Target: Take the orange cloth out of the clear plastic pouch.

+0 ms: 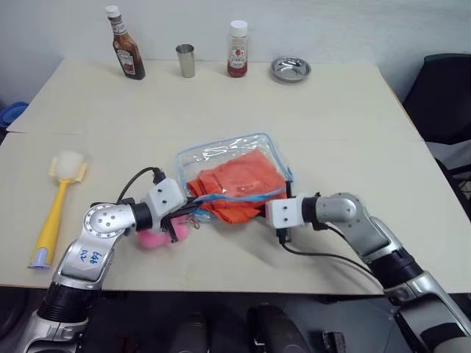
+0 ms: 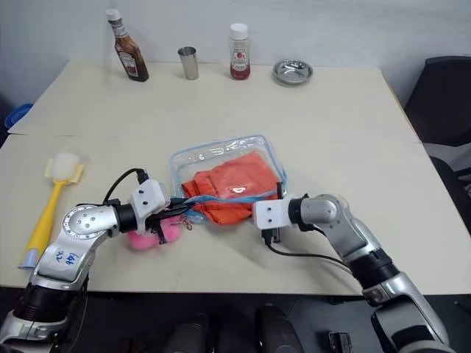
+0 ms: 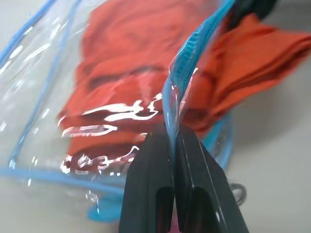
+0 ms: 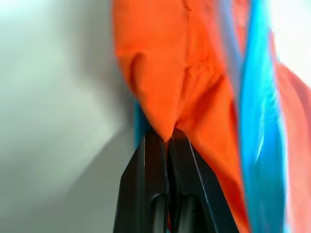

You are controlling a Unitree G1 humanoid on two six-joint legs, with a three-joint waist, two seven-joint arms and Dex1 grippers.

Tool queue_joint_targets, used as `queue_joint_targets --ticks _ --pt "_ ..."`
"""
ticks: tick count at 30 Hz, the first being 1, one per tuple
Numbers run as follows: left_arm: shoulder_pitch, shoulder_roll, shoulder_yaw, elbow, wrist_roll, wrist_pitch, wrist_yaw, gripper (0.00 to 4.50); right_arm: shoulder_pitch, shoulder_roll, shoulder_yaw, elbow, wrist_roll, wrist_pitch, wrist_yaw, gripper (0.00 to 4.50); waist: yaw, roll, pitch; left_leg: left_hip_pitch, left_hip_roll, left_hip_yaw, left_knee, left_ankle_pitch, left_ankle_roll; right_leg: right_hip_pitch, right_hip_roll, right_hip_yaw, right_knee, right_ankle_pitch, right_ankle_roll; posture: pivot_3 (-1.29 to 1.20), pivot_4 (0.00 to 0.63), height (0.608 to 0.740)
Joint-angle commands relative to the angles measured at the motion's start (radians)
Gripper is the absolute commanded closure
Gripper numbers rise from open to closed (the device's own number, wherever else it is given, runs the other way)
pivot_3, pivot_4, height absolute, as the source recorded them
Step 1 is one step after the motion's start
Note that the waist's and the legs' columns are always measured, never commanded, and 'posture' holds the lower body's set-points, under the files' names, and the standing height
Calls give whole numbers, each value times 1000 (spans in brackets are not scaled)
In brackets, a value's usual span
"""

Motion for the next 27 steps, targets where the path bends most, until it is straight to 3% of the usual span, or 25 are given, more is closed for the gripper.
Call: queue_joint_targets --ticks 1,5,16,21,27 --pt "-35 12 43 58 26 -27 39 4500 58 -114 -33 -120 93 -106 127 4488 6 0 0 0 0 0 0 0 0 0 0 0 0 0 0 0 150 740" --pt "-68 18 42 103 32 -43 38 4500 157 -238 -72 -185 145 -144 185 4488 10 0 0 0 0 0 0 0 1 1 0 0 -1 0 0 0 150 740" --pt "-80 33 23 125 42 -78 -5 4500 390 -409 -306 -219 199 -99 146 4488 11 0 0 0 0 0 0 0 0 1 0 0 0 0 0 0 150 740" --pt "-64 46 11 120 52 -112 -36 4500 485 -460 -457 -94 203 -91 108 4488 10 0 0 0 0 0 0 0 0 1 0 0 -1 0 0 0 150 740" --pt "-34 62 4 95 45 -124 -71 4500 468 -455 -577 94 226 -50 39 4488 9 0 0 1 0 1 0 0 0 1 0 1 0 0 0 0 150 740"
